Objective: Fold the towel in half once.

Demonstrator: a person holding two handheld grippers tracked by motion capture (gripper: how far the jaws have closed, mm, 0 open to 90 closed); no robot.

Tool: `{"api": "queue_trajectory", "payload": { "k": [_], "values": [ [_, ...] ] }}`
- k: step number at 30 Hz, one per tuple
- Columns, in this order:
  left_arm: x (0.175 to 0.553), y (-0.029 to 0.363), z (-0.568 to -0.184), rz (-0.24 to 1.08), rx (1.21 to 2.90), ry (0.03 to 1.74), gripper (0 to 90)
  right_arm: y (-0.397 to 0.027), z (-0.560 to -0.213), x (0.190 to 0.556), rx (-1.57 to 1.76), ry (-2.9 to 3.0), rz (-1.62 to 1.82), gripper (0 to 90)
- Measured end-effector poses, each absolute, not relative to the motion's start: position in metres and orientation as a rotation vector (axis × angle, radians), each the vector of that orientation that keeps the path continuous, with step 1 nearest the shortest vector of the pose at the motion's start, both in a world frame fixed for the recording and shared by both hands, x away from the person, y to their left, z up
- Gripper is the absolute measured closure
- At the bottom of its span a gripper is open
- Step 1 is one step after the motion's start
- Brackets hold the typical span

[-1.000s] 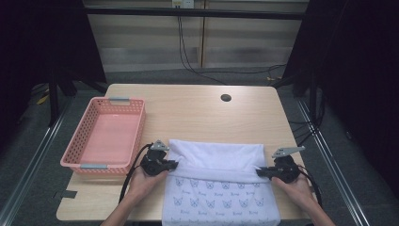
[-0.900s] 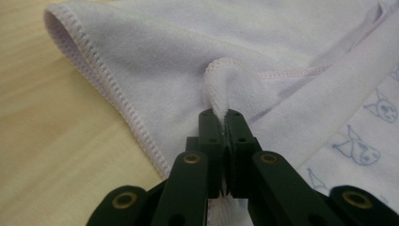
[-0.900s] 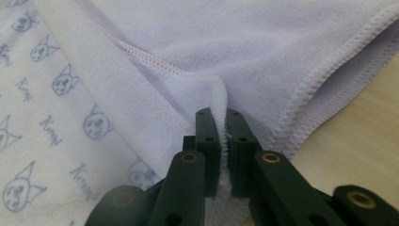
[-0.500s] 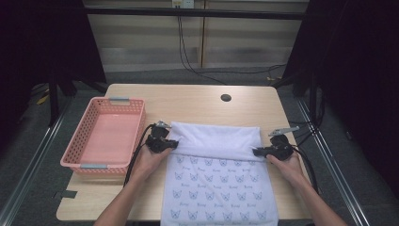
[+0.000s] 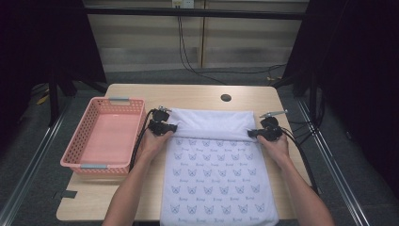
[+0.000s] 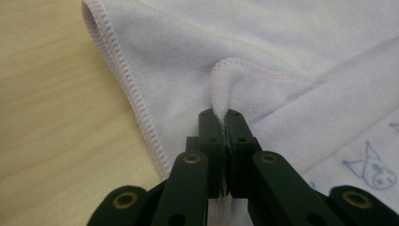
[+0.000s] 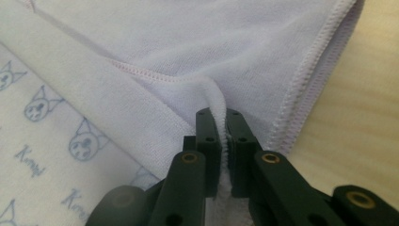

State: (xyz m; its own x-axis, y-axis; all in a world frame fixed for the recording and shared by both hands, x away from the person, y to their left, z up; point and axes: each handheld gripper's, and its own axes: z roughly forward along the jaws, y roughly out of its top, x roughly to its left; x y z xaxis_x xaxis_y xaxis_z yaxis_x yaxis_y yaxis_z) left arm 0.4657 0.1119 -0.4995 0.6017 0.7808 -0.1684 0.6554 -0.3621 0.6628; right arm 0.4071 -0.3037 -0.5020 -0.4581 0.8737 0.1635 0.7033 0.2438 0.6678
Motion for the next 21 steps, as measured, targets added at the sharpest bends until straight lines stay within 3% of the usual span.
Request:
{"api": "queue_trajectory", "payload": {
  "k": [5,13,21],
  "values": [
    [0.485,0.112,-0.501,0.242,2.100,1.150,87.5,-0.295,-0.502,0.426,1.501,2.223,0.968,86.4],
    [0.485,0.113,-0.494,0.216,2.096,1.144,87.5,-0.295,-0.502,0.434,1.530,2.191,0.996,86.4],
    [0.462,0.124,-0.431,0.266,1.994,0.998,87.1,-0.316,-0.452,0.424,1.449,2.107,1.206,86.3]
  ]
}}
